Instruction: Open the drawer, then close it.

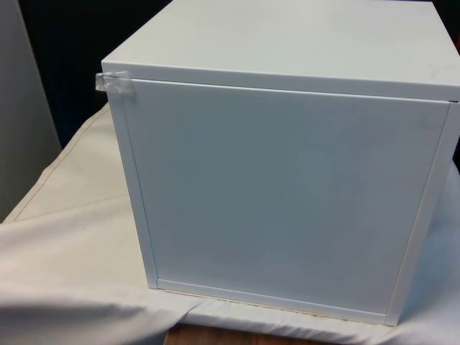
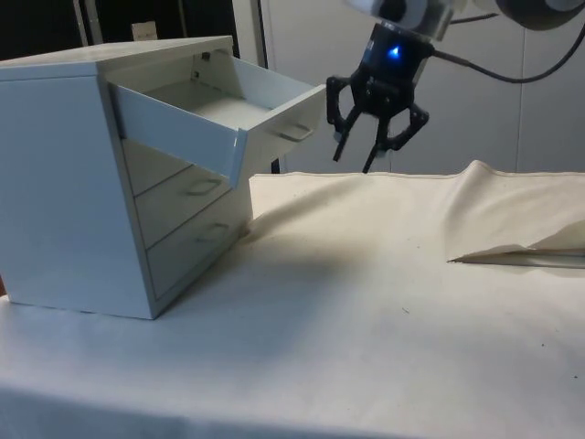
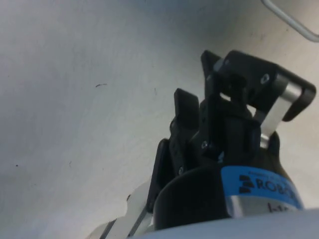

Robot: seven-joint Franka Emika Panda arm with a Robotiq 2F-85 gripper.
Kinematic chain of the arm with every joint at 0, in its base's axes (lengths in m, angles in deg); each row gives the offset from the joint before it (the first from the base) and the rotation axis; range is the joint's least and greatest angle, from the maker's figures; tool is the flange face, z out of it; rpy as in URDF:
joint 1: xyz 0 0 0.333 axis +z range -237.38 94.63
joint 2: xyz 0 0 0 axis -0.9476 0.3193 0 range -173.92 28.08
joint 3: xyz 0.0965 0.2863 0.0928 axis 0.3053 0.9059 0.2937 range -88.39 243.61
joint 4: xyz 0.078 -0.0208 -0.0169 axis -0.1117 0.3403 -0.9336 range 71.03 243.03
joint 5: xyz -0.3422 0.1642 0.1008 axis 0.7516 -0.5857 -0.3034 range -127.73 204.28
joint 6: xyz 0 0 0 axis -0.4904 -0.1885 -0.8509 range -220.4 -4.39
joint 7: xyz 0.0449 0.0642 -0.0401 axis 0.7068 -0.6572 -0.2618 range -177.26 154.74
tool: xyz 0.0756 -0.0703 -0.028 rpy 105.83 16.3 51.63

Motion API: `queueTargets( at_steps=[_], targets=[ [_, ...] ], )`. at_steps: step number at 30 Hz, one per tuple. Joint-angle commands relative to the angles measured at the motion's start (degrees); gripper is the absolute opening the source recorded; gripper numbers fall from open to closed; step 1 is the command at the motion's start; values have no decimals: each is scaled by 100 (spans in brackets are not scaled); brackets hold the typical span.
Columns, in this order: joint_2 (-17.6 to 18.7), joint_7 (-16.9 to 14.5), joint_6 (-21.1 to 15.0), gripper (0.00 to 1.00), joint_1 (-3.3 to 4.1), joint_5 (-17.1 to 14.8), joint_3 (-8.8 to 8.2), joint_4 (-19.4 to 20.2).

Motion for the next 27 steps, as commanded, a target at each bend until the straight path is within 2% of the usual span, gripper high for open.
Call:
queueTargets(
  at_steps=[1, 4, 5, 6, 7, 9, 12, 15, 16, 17, 23, 24, 25, 27],
  targets=[
    [17, 97, -115, 34, -229, 166, 149, -17],
    [17, 97, -120, 18, -235, 166, 149, -11],
    [0, 0, -6, 13, 0, 0, 0, 11],
    [17, 97, -120, 13, -235, 166, 149, -11],
    [23, 97, -120, 8, -235, 166, 155, -11],
    [63, 52, -69, 0, -126, 80, 69, -80],
    [103, 34, -40, 0, -74, 46, 17, -166],
    [155, 40, -29, 0, -69, 40, 17, -258],
    [120, 6, 6, 0, -6, 0, -29, -206],
    [172, 40, -29, 0, -69, 46, 23, -286],
    [275, 86, -74, 0, -166, 132, 92, -441],
    [223, 6, -6, 0, 0, 0, -29, -378],
    [286, 92, -86, 0, -178, 138, 103, -458],
    [321, 109, -103, 0, -189, 155, 126, -510]
  ],
)
